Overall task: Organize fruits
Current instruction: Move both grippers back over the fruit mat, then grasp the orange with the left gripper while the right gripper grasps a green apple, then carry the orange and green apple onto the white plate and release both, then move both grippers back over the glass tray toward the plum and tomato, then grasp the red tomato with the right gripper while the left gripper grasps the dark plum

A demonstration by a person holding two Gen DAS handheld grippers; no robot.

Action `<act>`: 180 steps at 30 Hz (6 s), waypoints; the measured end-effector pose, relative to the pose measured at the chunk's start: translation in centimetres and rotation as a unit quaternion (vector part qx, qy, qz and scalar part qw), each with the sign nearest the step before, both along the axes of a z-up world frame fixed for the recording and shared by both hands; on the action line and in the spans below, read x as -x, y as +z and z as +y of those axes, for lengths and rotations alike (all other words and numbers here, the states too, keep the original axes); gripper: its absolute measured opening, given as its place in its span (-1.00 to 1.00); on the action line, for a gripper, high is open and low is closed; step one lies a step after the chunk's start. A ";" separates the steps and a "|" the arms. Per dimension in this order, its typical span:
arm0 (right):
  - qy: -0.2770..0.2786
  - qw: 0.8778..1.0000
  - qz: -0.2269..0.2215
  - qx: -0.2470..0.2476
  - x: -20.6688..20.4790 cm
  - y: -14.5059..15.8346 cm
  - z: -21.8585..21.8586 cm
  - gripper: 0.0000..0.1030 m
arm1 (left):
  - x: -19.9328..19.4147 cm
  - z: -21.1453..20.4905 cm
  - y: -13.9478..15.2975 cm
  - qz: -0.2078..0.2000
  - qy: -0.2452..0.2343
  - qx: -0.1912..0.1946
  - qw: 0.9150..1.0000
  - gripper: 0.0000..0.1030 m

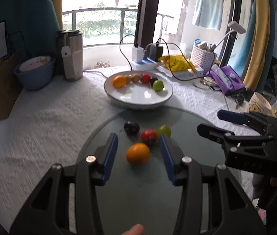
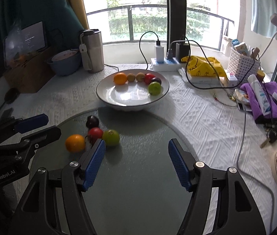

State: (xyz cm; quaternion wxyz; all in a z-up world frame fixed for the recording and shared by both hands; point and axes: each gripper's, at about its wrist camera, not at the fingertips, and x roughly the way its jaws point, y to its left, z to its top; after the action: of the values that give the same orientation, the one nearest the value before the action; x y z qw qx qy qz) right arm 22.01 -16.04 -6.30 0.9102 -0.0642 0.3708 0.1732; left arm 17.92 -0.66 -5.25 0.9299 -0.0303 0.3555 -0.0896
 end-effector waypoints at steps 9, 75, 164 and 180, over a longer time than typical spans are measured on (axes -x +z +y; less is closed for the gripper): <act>0.008 1.000 0.019 -0.001 1.1 -2.0 -0.1 0.36 | 1.0 -0.1 -2.5 0.027 0.003 0.001 1.000 -0.10; 0.111 0.993 0.017 -0.029 -6.2 -0.3 2.0 -0.44 | -5.0 -0.4 -0.7 0.003 -0.010 -0.020 1.000 -0.31; 0.089 0.996 0.007 -0.005 -2.6 -0.2 4.0 -0.39 | -2.0 2.6 -0.4 -0.028 0.023 0.021 0.999 -0.12; 0.092 0.995 0.042 0.002 -2.8 -3.4 5.1 0.03 | -1.0 4.3 -4.1 0.013 0.048 0.007 0.999 -0.12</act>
State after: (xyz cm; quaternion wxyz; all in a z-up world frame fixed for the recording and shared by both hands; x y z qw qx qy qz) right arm 24.83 -10.90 -9.73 0.8737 -0.0928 0.4016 0.2582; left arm 18.94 3.68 -9.39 0.9283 -0.0555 0.3646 -0.0467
